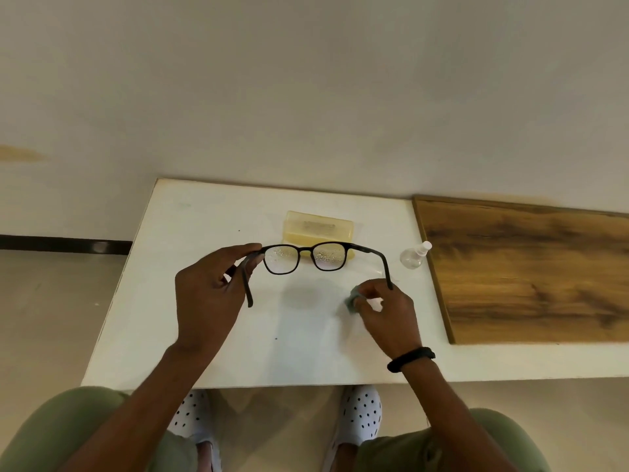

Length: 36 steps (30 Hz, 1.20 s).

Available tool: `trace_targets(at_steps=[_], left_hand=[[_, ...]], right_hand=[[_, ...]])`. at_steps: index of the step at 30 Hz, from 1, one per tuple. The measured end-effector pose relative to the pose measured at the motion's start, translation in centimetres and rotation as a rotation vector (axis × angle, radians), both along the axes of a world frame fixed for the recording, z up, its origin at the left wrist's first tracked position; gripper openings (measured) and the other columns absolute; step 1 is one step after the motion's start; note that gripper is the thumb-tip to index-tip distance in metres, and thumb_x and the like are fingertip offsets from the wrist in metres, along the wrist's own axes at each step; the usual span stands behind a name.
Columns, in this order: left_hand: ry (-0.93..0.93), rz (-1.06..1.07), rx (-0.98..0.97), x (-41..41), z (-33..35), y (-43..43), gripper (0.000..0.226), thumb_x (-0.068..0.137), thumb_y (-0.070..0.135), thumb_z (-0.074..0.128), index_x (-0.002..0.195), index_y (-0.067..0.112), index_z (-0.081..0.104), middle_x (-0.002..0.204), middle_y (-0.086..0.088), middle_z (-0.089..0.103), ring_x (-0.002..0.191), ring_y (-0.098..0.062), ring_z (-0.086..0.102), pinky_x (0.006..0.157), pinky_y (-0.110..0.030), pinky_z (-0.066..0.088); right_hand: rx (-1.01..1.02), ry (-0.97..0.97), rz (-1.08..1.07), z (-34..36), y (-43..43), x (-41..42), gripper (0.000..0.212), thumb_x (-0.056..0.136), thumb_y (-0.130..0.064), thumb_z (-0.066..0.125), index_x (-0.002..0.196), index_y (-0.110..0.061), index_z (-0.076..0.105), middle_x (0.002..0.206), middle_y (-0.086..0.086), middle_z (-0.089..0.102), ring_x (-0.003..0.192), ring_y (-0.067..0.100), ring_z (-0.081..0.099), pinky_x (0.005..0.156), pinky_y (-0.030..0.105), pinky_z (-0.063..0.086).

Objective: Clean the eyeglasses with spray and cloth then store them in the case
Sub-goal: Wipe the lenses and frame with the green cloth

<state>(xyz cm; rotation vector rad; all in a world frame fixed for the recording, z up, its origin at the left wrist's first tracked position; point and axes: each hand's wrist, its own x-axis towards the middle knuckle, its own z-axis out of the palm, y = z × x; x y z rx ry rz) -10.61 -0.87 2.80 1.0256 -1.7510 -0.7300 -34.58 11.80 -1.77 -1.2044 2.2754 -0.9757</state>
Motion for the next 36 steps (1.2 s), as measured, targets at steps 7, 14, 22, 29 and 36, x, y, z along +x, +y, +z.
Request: trace_targets(at_steps=[7, 14, 22, 29, 36], left_hand=[[-0.027, 0.0, 0.0, -0.2, -0.2, -0.1, 0.026, 0.084, 0.016, 0.078, 0.104, 0.032, 0.071, 0.099, 0.028, 0.067, 0.078, -0.015, 0.07, 0.071, -0.036, 0.057], [-0.064, -0.025, -0.009, -0.7, -0.7, 0.4, 0.028, 0.084, 0.017, 0.079, 0.104, 0.035, 0.07, 0.1, 0.031, 0.065, 0.079, -0.01, 0.069, 0.07, -0.03, 0.055], [-0.116, -0.074, -0.017, -1.5, -1.0, 1.6, 0.036, 0.083, 0.012, 0.079, 0.105, 0.039, 0.069, 0.098, 0.035, 0.064, 0.074, -0.001, 0.065, 0.061, -0.023, 0.052], [-0.104, -0.122, -0.054, -1.8, -0.6, 2.5, 0.025, 0.088, 0.022, 0.068, 0.108, 0.036, 0.068, 0.105, 0.035, 0.061, 0.091, 0.017, 0.059, 0.08, -0.005, 0.046], [-0.111, -0.114, -0.104, -1.5, -0.6, 2.3, 0.022, 0.089, 0.029, 0.063, 0.105, 0.021, 0.076, 0.105, 0.023, 0.065, 0.096, 0.011, 0.06, 0.086, -0.004, 0.045]], right_hand=[[-0.207, -1.008, -0.036, 5.0, -0.3, 1.8, 0.013, 0.085, -0.018, 0.067, 0.094, -0.012, 0.075, 0.09, 0.019, 0.069, 0.082, 0.029, 0.066, 0.074, 0.038, 0.052], [-0.235, -0.936, 0.024, 7.1, 0.0, 5.5, 0.026, 0.075, -0.021, 0.078, 0.094, -0.005, 0.071, 0.089, 0.018, 0.075, 0.081, 0.03, 0.072, 0.072, 0.036, 0.058], [-0.493, 0.136, 0.223, 7.4, -2.3, 8.0, 0.025, 0.08, 0.004, 0.069, 0.093, -0.017, 0.067, 0.092, -0.008, 0.07, 0.085, 0.009, 0.066, 0.072, 0.03, 0.054], [-0.376, 0.616, 0.132, 5.7, -3.0, 7.9, 0.019, 0.078, 0.0, 0.065, 0.09, -0.014, 0.071, 0.09, 0.003, 0.065, 0.076, 0.026, 0.056, 0.061, 0.041, 0.044], [-0.321, 0.534, 0.076, 5.3, -3.2, 7.8, 0.004, 0.083, -0.015, 0.064, 0.085, -0.018, 0.067, 0.078, -0.005, 0.063, 0.065, 0.022, 0.058, 0.058, 0.04, 0.044]])
